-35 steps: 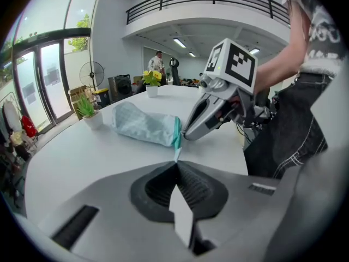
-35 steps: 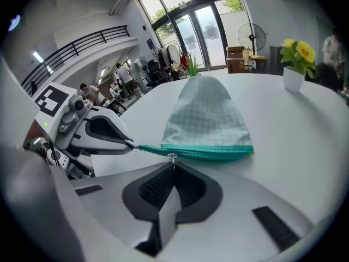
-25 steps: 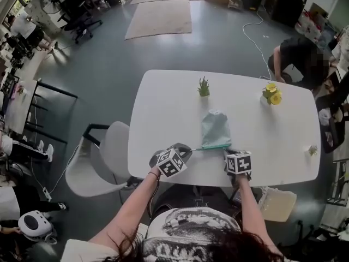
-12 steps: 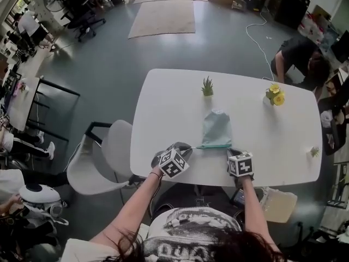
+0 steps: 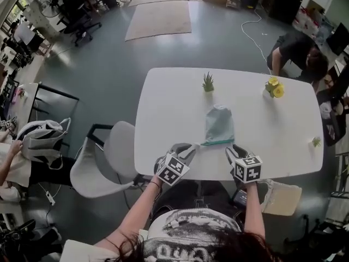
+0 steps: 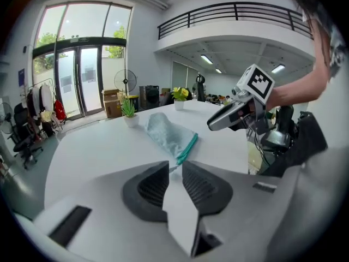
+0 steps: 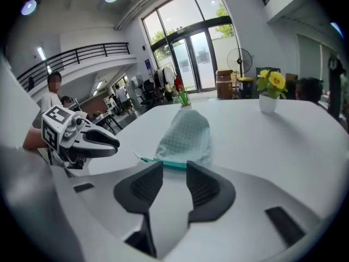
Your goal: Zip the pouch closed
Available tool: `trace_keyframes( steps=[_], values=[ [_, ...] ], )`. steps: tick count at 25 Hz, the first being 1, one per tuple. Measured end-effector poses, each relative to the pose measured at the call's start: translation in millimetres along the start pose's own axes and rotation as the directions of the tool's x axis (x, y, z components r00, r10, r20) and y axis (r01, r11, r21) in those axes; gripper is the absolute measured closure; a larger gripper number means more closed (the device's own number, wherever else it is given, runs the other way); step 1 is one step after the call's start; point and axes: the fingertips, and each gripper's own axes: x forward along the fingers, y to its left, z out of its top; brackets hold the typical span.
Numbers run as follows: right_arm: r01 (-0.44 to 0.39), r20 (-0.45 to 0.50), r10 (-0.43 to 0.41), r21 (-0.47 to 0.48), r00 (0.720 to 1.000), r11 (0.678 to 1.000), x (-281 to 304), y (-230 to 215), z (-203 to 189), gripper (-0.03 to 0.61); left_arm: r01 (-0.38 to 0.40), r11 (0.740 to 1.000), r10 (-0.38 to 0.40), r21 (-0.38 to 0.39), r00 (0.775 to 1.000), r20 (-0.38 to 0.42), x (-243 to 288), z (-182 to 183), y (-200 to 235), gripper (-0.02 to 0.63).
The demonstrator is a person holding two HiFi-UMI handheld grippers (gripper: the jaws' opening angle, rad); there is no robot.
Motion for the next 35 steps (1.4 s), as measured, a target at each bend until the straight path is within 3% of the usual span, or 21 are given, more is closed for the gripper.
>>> trace_keyframes(
  steps=[7, 15, 21, 28, 35],
  values=[
    [-0.016, 0.151, 0.019, -0.025, 0.988, 1.0, -38.6, 54.6, 23.4, 0.469, -0.015, 0.999, 0.02, -0.043, 0.994, 0.111, -41.8, 19.3, -12.1, 0.56],
    [-0.087, 0.201, 0.105, -0.095, 0.974, 0.992, -66.8, 102.9, 20.5, 0.486, 0.005, 1.0, -0.008, 0.022, 0.99, 0.141, -60.1, 25.1, -41.2, 0.569],
    [-0.12, 0.205, 0.147, -0.136, 0.968, 0.983, -84.0, 105.9, 11.4, 0.5, -0.047, 0.999, 0.048, -0.013, 0.985, 0.166, -68.9, 32.8, -54.1, 0.577],
    [-0.169, 0.236, 0.21, -0.183, 0.949, 0.968, -127.5, 114.7, -5.3, 0.518, -0.138, 0.982, 0.163, -0.128, 0.962, 0.217, -94.8, 44.5, -85.1, 0.581],
    [-0.193, 0.281, 0.254, -0.226, 0.926, 0.955, -169.2, 115.9, -25.0, 0.534, -0.141, 0.982, 0.172, -0.129, 0.946, 0.273, -109.6, 63.0, -146.3, 0.588]
  ],
)
